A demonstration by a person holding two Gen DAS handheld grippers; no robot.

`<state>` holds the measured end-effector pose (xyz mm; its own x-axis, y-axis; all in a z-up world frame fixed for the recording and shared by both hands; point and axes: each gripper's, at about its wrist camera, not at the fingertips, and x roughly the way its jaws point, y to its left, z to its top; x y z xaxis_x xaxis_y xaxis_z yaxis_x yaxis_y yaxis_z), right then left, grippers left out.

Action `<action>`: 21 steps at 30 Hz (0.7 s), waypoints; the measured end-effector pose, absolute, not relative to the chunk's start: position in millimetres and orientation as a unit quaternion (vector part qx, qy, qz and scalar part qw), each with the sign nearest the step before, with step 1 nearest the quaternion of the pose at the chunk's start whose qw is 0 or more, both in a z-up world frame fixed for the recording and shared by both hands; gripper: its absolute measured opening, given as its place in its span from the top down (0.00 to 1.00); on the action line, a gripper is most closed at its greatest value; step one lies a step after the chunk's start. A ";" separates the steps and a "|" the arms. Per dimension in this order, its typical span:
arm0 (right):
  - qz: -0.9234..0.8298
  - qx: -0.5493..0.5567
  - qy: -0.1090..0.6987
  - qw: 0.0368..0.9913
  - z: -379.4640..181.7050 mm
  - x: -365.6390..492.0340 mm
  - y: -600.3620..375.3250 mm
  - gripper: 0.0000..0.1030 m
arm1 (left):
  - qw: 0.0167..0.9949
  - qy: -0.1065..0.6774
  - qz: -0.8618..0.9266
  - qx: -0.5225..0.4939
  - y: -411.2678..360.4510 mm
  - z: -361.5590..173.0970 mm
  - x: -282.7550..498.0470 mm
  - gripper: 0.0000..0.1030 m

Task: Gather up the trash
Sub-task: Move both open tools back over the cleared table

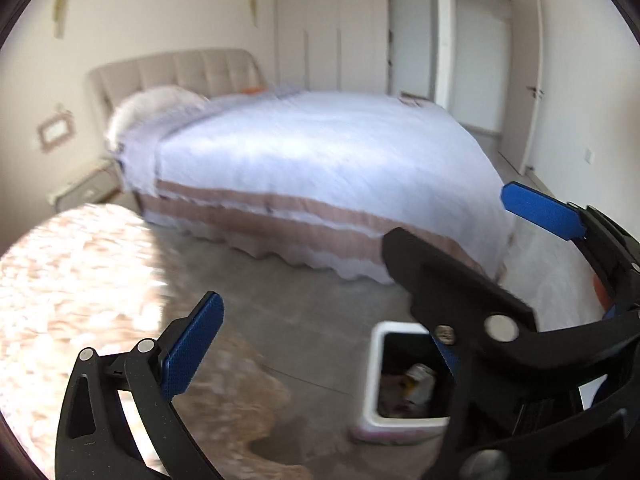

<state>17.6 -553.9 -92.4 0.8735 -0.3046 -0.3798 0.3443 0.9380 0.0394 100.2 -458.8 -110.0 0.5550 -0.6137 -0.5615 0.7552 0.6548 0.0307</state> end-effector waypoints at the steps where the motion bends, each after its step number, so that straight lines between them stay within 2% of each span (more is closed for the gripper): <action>1: -0.162 0.047 0.181 0.969 -86.8 21.8 -544.6 0.05 | 0.878 0.254 -0.383 0.132 -448.3 -104.7 101.9 0.05; 21: 0.045 -0.022 0.121 0.991 -12.0 76.3 -338.8 0.05 | 0.962 0.194 -0.189 0.032 -212.2 -34.1 124.6 0.05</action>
<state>76.3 -338.8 -12.0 0.9666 0.0844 -0.2420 -0.0949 0.9950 -0.0319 124.6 -212.2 -34.1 0.8530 -0.3515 -0.3858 0.3760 0.9265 -0.0128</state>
